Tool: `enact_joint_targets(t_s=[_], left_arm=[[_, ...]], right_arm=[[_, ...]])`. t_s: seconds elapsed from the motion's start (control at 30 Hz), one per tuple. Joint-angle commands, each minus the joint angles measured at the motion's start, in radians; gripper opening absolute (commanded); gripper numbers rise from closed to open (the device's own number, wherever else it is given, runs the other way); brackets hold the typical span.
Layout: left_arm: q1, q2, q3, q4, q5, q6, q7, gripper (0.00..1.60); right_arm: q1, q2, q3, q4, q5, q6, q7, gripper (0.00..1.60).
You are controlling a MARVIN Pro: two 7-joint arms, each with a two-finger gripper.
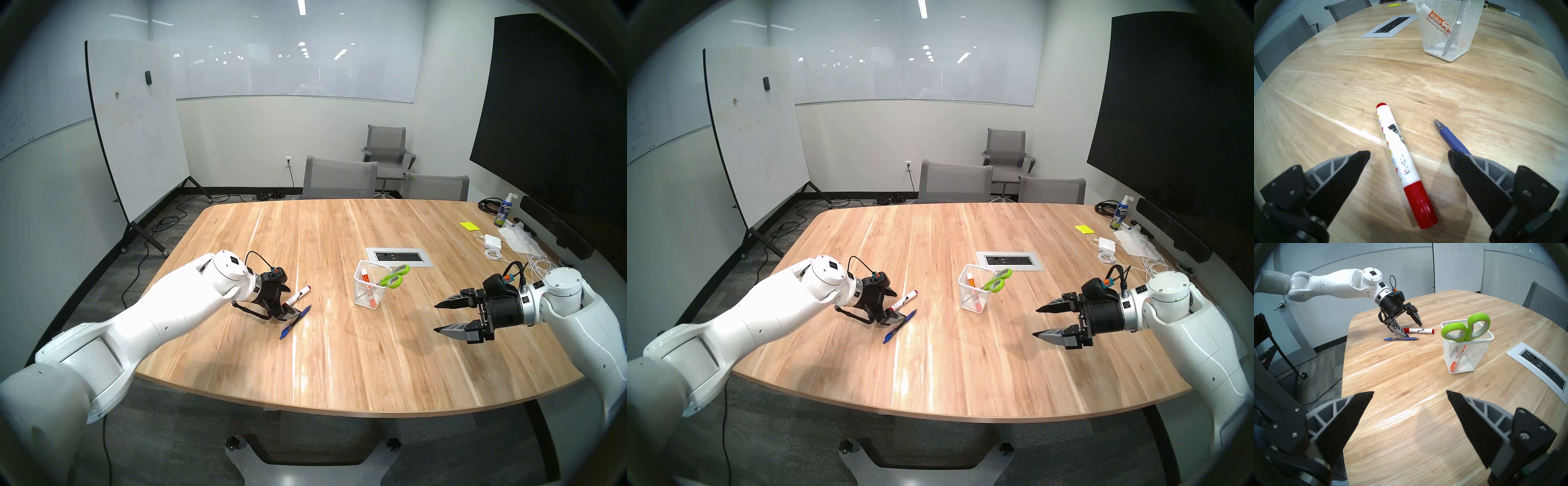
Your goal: Place the pen, the marker, and the scissors into the pen holder
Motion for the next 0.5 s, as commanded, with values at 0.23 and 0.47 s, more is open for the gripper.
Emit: enact_joint_targets(t_s=[0.23,0.47], left_arm=[[-0.019,-0.047,-0.015,0.007,-0.003,0.024,0.01,1.6],[-0.004,-0.037,-0.025,-0.004,-0.016,0.043,0.023,1.6]], right_arm=[[0.01,0.001,0.01,-0.006,0.006,0.002,-0.002,1.6],[0.01,0.001,0.01,-0.006,0.006,0.003,-0.002,1.6]])
